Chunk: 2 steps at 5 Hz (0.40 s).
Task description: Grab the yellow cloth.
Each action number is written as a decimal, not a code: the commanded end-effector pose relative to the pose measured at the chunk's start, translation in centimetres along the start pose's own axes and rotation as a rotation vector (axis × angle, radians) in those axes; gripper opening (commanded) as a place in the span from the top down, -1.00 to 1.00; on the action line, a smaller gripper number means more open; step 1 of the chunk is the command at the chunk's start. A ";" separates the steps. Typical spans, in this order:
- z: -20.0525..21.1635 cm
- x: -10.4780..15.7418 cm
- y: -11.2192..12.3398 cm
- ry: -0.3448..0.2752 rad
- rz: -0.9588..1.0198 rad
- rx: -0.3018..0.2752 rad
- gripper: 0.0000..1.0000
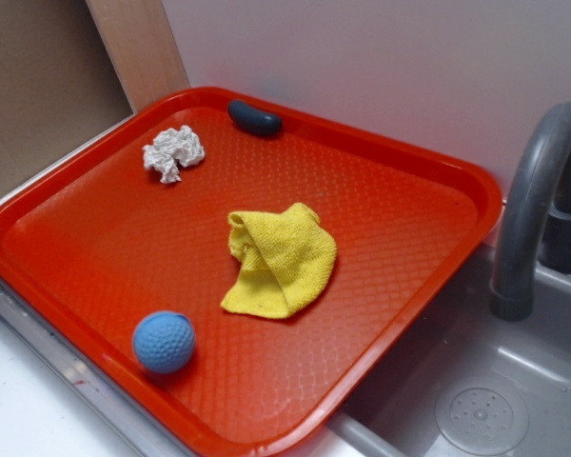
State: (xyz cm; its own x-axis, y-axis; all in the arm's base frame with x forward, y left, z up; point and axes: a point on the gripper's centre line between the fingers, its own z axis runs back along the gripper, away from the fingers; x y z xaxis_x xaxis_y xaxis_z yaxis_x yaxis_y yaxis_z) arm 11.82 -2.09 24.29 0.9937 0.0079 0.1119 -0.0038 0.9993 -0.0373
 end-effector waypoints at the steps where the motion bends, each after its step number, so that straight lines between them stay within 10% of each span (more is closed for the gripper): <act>1: 0.0 0.0 0.0 0.000 0.000 0.000 -1.00; 2: -1.9 2.2 -2.9 -0.046 -0.011 -0.082 -1.00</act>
State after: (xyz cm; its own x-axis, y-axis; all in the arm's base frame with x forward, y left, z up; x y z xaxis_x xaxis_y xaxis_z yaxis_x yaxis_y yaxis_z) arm 14.18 -4.95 22.12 0.9918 0.0106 0.1273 0.0042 0.9933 -0.1155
